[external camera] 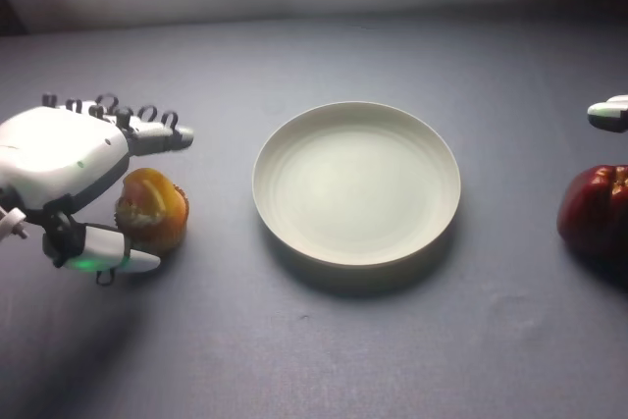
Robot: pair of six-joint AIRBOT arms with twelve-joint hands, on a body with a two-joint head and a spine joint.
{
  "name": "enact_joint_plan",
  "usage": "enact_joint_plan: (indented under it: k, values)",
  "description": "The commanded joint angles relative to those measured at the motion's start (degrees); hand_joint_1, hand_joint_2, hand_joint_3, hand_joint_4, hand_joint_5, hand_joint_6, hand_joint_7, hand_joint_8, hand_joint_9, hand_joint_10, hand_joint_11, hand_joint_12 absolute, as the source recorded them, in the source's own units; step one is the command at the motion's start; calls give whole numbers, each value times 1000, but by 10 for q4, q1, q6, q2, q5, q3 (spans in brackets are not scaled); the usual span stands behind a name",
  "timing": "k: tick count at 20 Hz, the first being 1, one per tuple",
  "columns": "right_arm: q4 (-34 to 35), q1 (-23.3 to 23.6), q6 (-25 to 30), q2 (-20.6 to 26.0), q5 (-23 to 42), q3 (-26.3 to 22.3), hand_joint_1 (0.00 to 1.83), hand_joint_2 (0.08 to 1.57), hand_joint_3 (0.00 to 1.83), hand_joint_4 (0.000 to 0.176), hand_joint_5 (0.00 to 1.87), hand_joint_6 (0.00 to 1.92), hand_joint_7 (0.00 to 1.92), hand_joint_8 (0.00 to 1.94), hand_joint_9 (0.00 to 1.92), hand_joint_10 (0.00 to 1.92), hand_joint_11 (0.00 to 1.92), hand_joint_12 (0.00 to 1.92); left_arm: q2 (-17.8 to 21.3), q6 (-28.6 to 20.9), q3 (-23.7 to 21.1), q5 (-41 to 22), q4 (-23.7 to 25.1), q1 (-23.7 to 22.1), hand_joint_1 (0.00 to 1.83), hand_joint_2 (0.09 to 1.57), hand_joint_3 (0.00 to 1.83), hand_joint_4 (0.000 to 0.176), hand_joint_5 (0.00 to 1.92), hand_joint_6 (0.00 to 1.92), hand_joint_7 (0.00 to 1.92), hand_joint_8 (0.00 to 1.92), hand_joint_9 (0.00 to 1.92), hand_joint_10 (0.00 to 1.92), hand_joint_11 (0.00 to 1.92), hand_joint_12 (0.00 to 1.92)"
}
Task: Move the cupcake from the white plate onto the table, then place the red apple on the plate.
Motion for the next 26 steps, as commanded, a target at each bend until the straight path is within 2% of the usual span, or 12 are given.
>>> enact_joint_plan:
  k: [1, 5, 8, 10, 17, 18, 19, 20, 21, 22, 24, 26]
  values:
    - [13, 1, 5, 5, 65, 3, 663, 1280, 0, 80, 329, 0, 331, 0, 328, 0, 273, 136, 10, 1, -3, -84, 6, -1, 969, 868, 0, 152, 190, 0, 271, 0, 349, 0, 32, 765]
    - [-18, 23, 5, 5, -4, 23, 724, 1019, 0, 171, 110, 0, 208, 1, 214, 5, 237, 132, 30, 1, -42, -148, 23, 15, 886, 818, 0, 176, 32, 2, 87, 6, 135, 10, 0, 347]
    - [-44, 46, 5, 0, -73, 44, 751, 972, 0, 176, 101, 0, 229, 8, 233, 10, 241, 138, 48, 1, -69, -188, 39, 28, 788, 811, 0, 176, 16, 0, 44, 0, 61, 0, 0, 211]
    - [-73, 71, 9, -11, -124, 61, 735, 944, 0, 122, 118, 6, 184, 0, 210, 1, 219, 136, 59, 1, -84, -212, 43, 39, 729, 802, 1, 176, 1, 0, 31, 2, 78, 2, 0, 359]
    - [-140, 122, 28, -50, -208, 96, 945, 902, 0, 121, 203, 0, 383, 4, 421, 12, 368, 268, 73, 0, -104, -245, 44, 57, 800, 791, 3, 176, 5, 1, 0, 0, 48, 5, 0, 433]
    - [-143, 124, 28, -50, -209, 96, 1004, 921, 3, 91, 299, 13, 520, 14, 611, 24, 492, 446, 73, 0, -104, -245, 44, 57, 821, 796, 3, 176, 12, 2, 7, 1, 53, 4, 0, 414]
    - [-146, 126, 28, -50, -209, 96, 1209, 984, 8, 0, 617, 37, 843, 39, 935, 80, 684, 706, 73, -1, -104, -245, 44, 58, 823, 800, 3, 176, 8, 3, 6, 0, 55, 3, 0, 441]
    - [-147, 129, 28, -49, -209, 96, 1260, 1062, 13, 0, 922, 731, 1016, 693, 1197, 193, 802, 1125, 73, -2, -105, -245, 44, 60, 835, 802, 3, 176, 13, 5, 8, 1, 60, 4, 0, 451]
    - [-148, 134, 27, -49, -209, 97, 1361, 1063, 2, 0, 956, 901, 1133, 570, 1097, 896, 894, 1229, 73, -4, -105, -246, 44, 61, 822, 808, 4, 176, 11, 2, 13, 1, 59, 2, 0, 426]
    - [-149, 140, 27, -49, -206, 97, 1374, 1103, 4, 0, 953, 1020, 1019, 710, 945, 1228, 826, 1341, 73, -5, -105, -248, 43, 63, 818, 806, 2, 176, 19, 2, 16, 1, 63, 2, 0, 436]
    - [-150, 161, 27, -49, -177, 95, 1386, 1083, 1, 0, 946, 1057, 1046, 769, 1035, 1030, 907, 1118, 74, -11, -105, -253, 43, 67, 824, 808, 2, 176, 21, 1, 11, 0, 60, 0, 0, 436]
    - [-150, 186, 27, -53, -151, 94, 1476, 1113, 2, 0, 897, 1073, 931, 1045, 917, 1128, 796, 1401, 74, -12, -106, -257, 42, 69, 875, 847, 8, 176, 5, 1, 0, 0, 20, 2, 0, 325]
